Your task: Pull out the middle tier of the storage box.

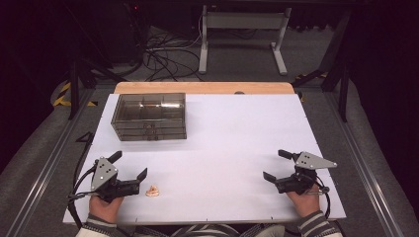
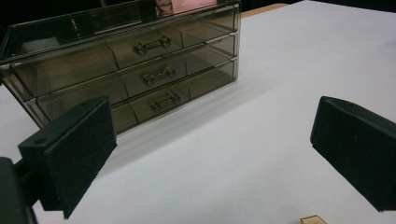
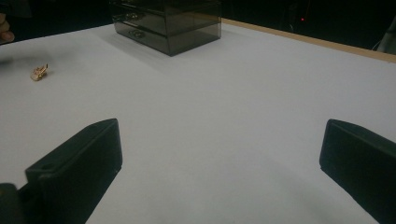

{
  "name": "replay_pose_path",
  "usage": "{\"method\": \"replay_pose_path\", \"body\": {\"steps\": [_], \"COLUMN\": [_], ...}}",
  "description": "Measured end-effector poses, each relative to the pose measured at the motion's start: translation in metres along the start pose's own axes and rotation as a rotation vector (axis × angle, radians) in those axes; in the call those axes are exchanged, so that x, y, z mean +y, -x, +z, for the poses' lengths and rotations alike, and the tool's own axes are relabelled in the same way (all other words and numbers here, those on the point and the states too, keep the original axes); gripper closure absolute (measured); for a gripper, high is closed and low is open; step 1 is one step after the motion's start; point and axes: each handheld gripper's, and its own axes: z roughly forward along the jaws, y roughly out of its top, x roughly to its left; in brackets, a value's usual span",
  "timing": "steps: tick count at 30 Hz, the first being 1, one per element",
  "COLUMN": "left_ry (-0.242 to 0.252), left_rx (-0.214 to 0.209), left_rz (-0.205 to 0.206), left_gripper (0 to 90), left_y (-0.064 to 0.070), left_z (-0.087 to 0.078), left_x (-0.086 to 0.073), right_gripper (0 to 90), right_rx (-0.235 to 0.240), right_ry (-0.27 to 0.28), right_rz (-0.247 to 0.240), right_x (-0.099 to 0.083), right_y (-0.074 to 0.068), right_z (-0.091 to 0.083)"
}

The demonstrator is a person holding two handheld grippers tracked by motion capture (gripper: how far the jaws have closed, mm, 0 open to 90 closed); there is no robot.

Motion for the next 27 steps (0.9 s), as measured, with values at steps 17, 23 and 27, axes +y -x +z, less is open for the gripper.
{"method": "replay_pose_path", "body": {"steps": [17, 23, 27], "left_ry": [-0.022, -0.029, -0.044], "left_rx": [-0.023, -0.034, -0.043], "left_rz": [0.02, 0.026, 0.015], "left_gripper": [4.2, 6.5, 6.5], "left_y": [-0.0028, -0.0022, -0.0032], "left_z": [0.0037, 0.0038, 0.0062], "left_x": [0.0022, 0.0044, 0.0067], "right_gripper": [0.1, 0.5, 0.6], "right_rx": [0.013, 0.013, 0.016], "right_ry": [-0.009, -0.012, -0.015], "right_rz": [-0.013, -0.008, -0.006], "right_x": [-0.0007, -0.0009, -0.0014], "right_y": [-0.003, -0.0028, -0.0031], "right_z": [0.0008, 0.0004, -0.0001]}}
